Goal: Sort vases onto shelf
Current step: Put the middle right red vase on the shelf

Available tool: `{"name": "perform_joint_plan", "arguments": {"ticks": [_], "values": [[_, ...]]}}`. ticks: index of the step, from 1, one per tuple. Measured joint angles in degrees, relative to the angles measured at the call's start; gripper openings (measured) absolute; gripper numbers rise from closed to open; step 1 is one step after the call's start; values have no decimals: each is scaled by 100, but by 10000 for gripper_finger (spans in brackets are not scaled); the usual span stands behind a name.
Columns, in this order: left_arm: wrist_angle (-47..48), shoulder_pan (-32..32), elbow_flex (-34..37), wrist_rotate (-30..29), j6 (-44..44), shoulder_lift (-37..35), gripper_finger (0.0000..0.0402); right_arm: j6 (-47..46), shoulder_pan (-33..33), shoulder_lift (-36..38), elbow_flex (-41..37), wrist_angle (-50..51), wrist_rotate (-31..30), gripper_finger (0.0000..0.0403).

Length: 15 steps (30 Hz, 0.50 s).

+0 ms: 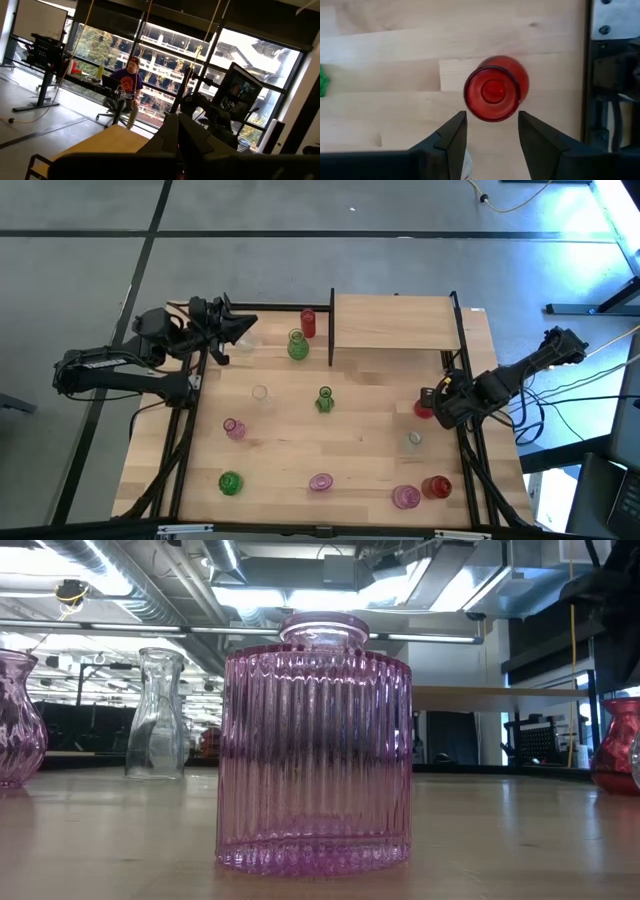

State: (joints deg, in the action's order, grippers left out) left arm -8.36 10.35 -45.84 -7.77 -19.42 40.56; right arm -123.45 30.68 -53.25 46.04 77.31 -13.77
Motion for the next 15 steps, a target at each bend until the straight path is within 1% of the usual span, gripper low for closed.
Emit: {"name": "perform_joint_plan", "arguments": {"ticks": [4, 11, 15], "values": [[0, 0, 0, 0, 4, 0, 0, -40, -50, -54, 11, 92, 117, 154], [0, 0, 0, 3, 5, 0, 0, -36, -540, -258, -124, 46, 38, 107], [0, 0, 0, 164, 39, 0, 0, -36, -675, -256, -303, -126, 62, 92]]}}
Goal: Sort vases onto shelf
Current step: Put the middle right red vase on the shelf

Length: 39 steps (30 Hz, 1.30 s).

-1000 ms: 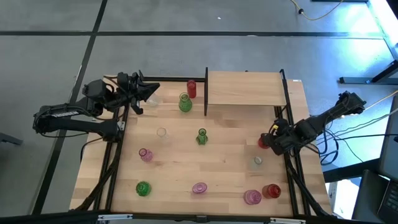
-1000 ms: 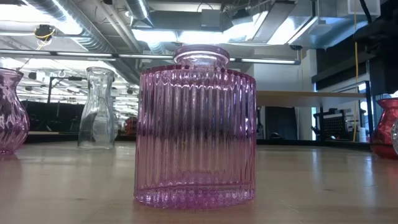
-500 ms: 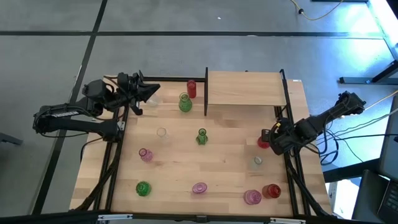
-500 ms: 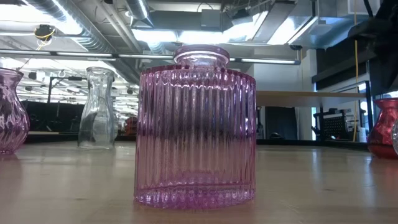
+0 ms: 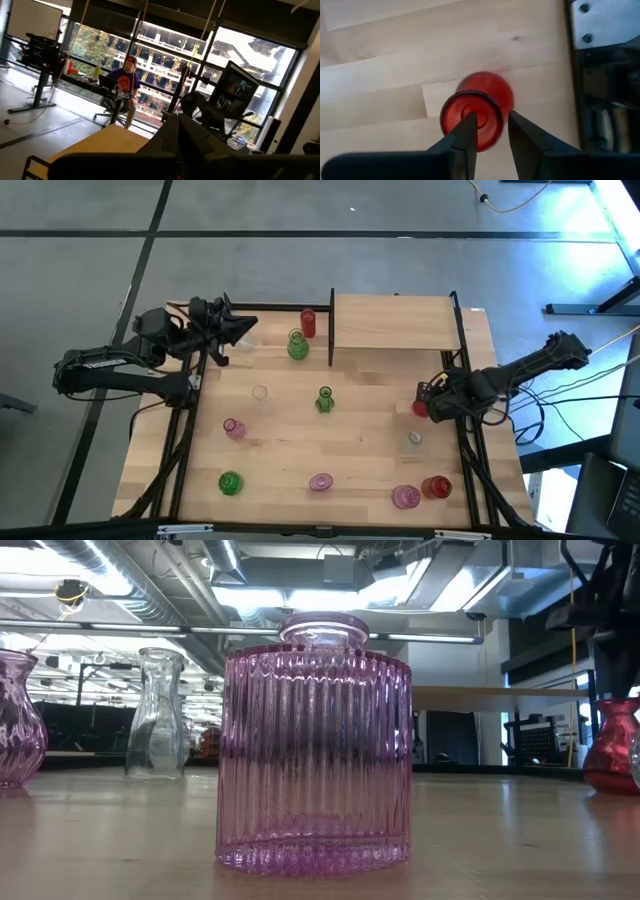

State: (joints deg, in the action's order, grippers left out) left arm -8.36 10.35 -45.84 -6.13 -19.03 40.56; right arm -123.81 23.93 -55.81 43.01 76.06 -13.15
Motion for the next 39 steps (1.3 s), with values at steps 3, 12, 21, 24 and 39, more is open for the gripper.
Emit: {"name": "perform_joint_plan", "arguments": {"ticks": [3, 12, 21, 24, 39], "values": [[-2, 2, 0, 87, 5, 0, 0, 7, 1, 4, -109, -162, 34, 90], [1, 0, 0, 159, 16, 0, 0, 54, -61, -293, -154, -284, 68, 83], [8, 2, 0, 141, 20, 0, 0, 274, -145, -476, -123, -774, -289, 8], [11, 1, 0, 140, 18, 0, 0, 352, -145, -485, -65, -781, -246, 13], [22, 1, 0, 135, 18, 0, 0, 1625, -155, -485, 2446, 303, -1094, 2]]}}
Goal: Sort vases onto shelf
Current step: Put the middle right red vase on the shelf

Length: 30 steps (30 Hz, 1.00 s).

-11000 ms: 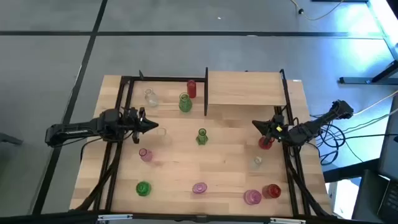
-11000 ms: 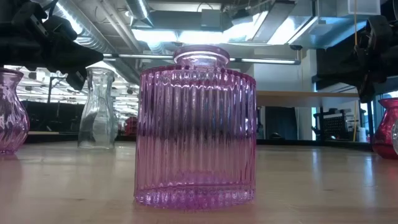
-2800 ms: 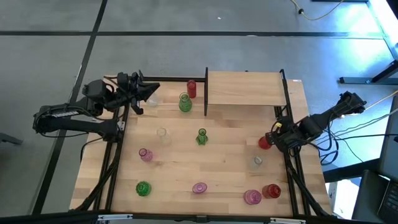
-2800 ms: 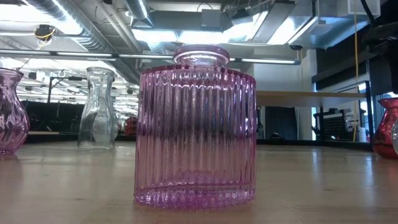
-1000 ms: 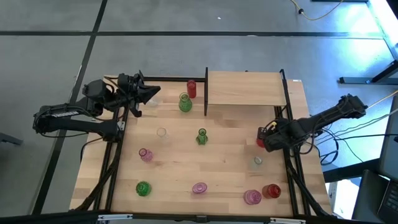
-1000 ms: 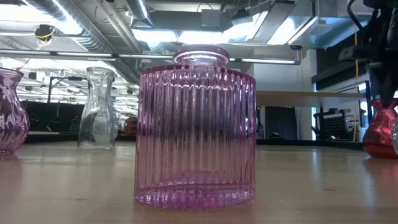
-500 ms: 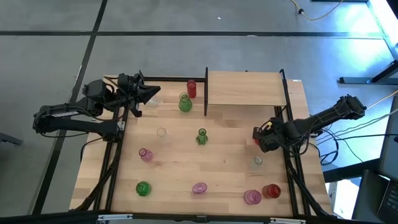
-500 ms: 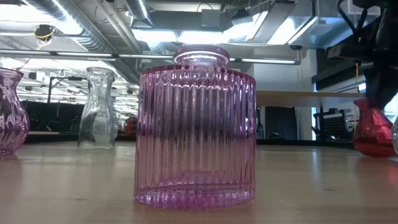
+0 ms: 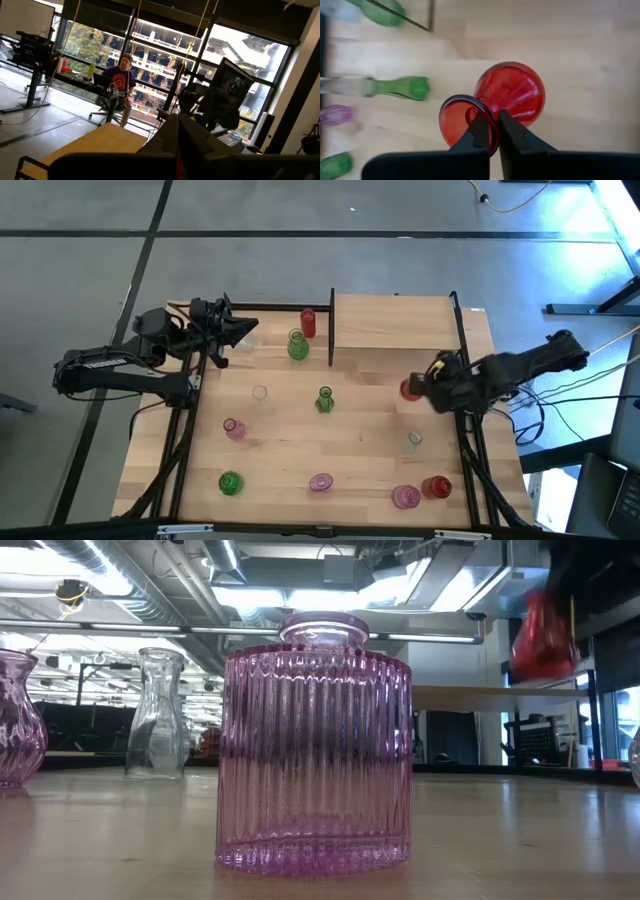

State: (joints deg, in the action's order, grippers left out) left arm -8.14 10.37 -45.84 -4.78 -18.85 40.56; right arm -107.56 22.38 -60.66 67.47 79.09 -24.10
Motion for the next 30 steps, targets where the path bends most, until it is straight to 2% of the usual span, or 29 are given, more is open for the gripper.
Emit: {"name": "perform_joint_plan", "arguments": {"ticks": [3, 5, 8, 11, 15, 20, 27, 30], "values": [[0, -1, 0, -5, 0, 0, 0, 457, -260, 2, 917, 892, -224, 2], [-3, -1, -3, -45, 0, 25, 0, 925, -579, 9, 1456, 1142, -460, 1], [-2, 0, -7, -48, 0, 81, 0, 1944, -1349, 78, 1954, 1080, -765, 1], [-19, -2, -7, -30, -7, 145, 0, 2861, -2317, 47, 2270, 1106, -645, 1], [-12, -2, -7, -2, -53, 149, 0, 4011, -3520, -70, 2317, 1045, -44, 1], [-75, -2, -7, 0, -57, 148, 0, 5086, -4686, -309, 2196, 680, 727, 0], [-196, -1, -7, 120, -160, 144, 0, 5572, -5869, -232, 1970, 27, 938, 0], [-190, -2, -7, 138, -205, 144, 0, 5724, -6399, -68, 1756, -397, 1272, 0]]}}
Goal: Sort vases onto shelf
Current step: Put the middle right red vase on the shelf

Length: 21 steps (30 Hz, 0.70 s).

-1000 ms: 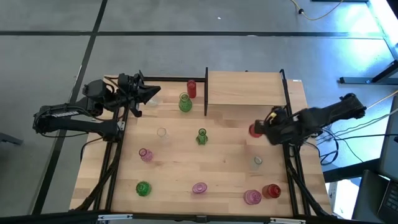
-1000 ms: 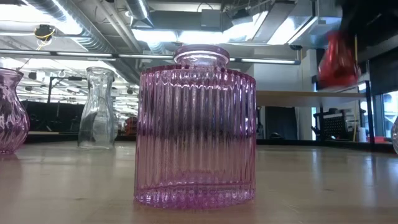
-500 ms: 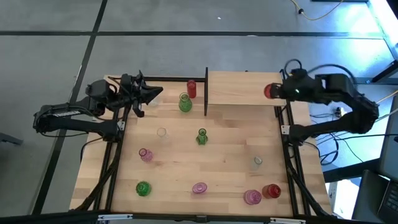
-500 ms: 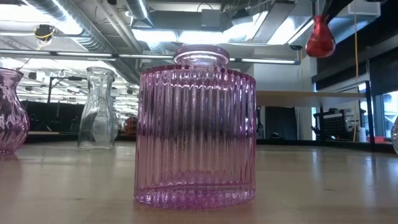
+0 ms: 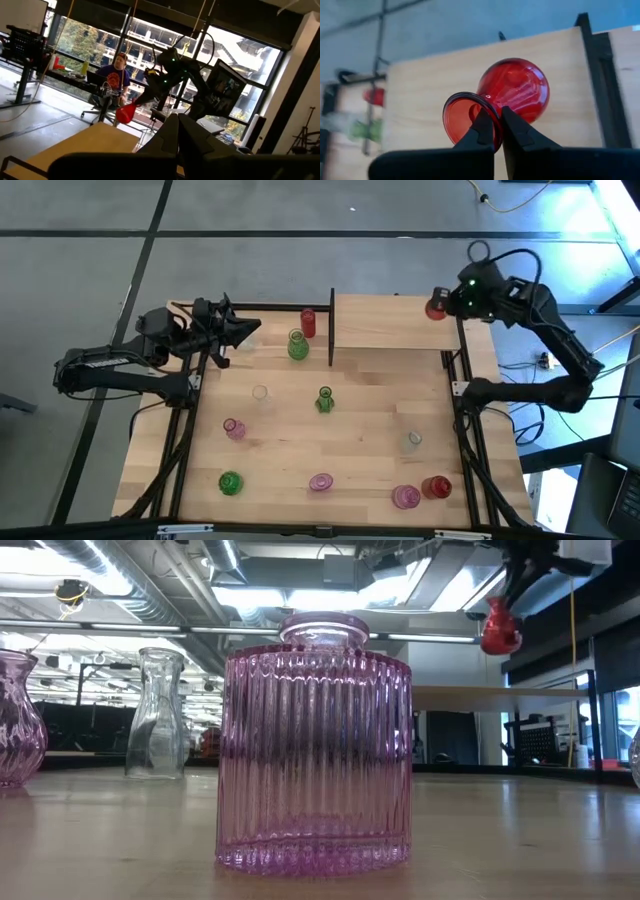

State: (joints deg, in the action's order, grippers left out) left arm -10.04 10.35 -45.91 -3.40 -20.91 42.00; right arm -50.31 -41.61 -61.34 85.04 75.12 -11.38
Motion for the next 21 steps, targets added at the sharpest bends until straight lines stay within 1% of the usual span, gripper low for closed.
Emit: {"name": "perform_joint_plan", "arguments": {"ticks": [4, 6, 13, 16, 21], "values": [[0, 0, 0, 33, 4, 0, 0, 80, -604, 193, -505, -818, 680, 0], [1, 0, 0, 26, 28, 0, 0, 48, -823, 265, -782, -1117, 876, 0], [2, 0, 0, 15, 6, 0, 0, -174, -1344, 372, -1514, -1889, 978, 0], [2, 0, 0, 15, 2, 0, 0, -210, -1645, 371, -1642, -1961, 1085, 0], [2, 0, 0, 13, 0, 0, 0, -619, -2186, 385, -1660, -2164, 1381, 0]]}}
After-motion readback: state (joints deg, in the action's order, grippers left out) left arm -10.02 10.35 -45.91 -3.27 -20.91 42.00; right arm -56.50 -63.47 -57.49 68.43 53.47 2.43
